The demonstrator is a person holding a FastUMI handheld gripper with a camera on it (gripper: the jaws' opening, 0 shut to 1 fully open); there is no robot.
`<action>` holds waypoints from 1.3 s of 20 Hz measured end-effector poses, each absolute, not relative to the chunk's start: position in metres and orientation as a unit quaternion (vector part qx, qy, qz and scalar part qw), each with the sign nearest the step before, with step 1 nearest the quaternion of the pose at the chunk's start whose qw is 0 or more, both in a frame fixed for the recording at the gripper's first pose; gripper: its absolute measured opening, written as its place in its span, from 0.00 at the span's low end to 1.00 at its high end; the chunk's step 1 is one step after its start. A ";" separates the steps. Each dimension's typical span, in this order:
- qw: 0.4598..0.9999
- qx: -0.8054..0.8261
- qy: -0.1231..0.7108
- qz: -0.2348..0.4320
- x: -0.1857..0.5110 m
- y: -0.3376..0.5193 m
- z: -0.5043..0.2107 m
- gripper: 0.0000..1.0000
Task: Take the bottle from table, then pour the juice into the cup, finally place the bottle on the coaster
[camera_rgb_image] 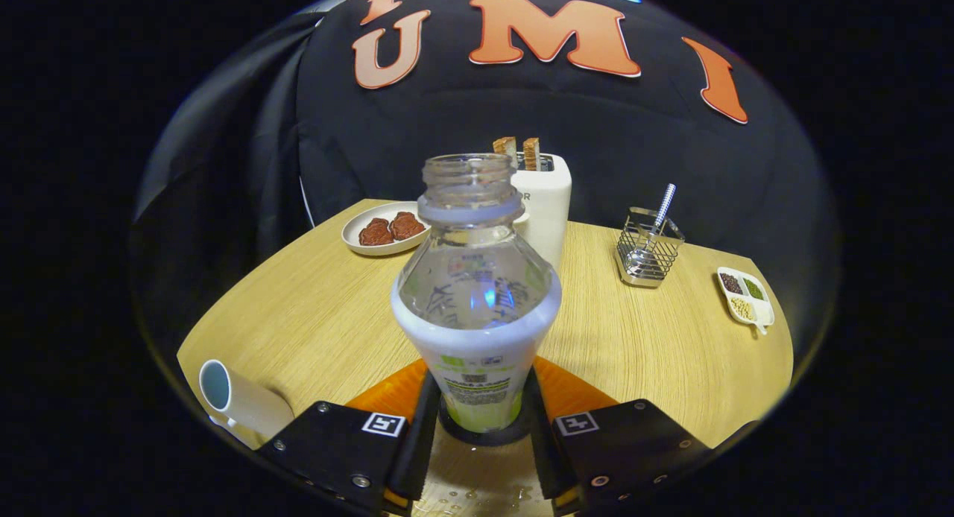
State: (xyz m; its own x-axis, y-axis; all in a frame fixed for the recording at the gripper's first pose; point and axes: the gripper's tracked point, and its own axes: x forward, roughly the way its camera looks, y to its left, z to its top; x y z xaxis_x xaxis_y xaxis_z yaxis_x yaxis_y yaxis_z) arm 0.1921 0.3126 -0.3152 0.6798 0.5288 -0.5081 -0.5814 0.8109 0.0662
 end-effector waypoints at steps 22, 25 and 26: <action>0.968 0.017 0.162 0.191 0.134 0.146 -0.088 0.97; 0.981 0.032 0.134 0.138 0.119 0.091 -0.047 0.97; 0.984 0.032 0.124 0.124 0.113 0.077 -0.039 0.97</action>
